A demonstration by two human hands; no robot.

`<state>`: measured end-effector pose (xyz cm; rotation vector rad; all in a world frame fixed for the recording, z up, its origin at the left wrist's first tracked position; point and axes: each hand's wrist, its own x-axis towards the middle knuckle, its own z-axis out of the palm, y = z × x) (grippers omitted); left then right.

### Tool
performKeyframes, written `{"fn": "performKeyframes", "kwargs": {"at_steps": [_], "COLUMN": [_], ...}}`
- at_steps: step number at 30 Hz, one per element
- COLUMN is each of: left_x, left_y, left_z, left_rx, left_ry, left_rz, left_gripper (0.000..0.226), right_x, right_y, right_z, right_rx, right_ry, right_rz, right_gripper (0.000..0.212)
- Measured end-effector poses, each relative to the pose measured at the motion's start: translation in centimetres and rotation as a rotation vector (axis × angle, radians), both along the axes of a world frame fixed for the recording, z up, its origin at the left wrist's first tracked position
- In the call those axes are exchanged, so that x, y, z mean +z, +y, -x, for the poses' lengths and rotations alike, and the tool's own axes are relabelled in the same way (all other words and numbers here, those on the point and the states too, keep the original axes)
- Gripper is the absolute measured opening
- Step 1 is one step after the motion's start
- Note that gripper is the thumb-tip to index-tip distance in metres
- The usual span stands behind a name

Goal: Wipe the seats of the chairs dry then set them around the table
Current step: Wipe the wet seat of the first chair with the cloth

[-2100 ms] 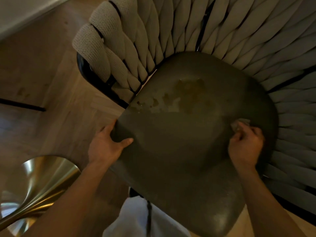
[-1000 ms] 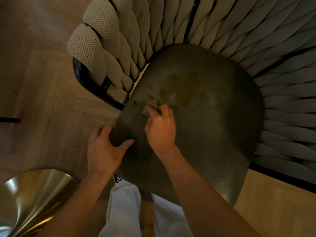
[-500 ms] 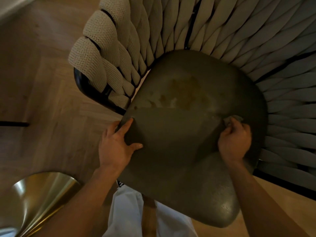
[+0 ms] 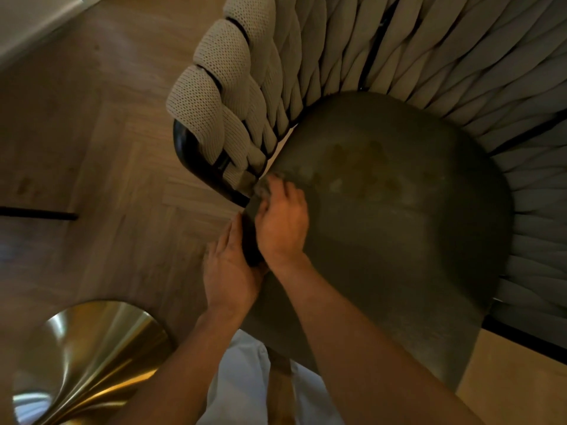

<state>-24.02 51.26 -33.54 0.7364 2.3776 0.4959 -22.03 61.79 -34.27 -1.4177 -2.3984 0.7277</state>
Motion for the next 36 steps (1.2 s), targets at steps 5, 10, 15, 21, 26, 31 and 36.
{"fn": "performKeyframes", "kwargs": {"at_steps": [5,10,15,21,26,31,36], "left_x": [-0.3,0.2,1.3,1.2,1.0,0.7,0.5], "left_y": [0.3,0.6,1.9,3.9,4.2,4.3,4.2], "left_z": [0.2,0.6,0.7,1.0,0.2,-0.1,-0.4], "left_rx": [-0.002,0.025,-0.19,-0.275,-0.278,-0.253,-0.229], "left_ry": [0.002,-0.111,-0.018,-0.016,0.036,0.063,0.053], "left_rz": [-0.078,-0.042,-0.02,0.055,0.124,0.118,0.087], "left_gripper": [0.089,0.099,0.091,0.088,0.09,0.09,0.089], "right_x": [-0.2,0.4,0.3,-0.1,-0.1,-0.9,-1.2], "right_y": [0.6,2.2,5.1,8.8,11.2,9.9,8.1], "right_z": [1.7,-1.3,-8.3,-18.3,-24.0,-21.2,-14.6], "right_rx": [0.17,0.131,-0.037,-0.191,-0.473,-0.51,-0.373], "right_ry": [-0.064,-0.092,-0.113,-0.285,-0.292,-0.142,-0.055], "right_rz": [-0.053,-0.052,-0.109,-0.239,-0.167,-0.195,-0.173], "right_gripper": [0.024,0.033,0.033,0.024,0.023,0.026,0.032]}}
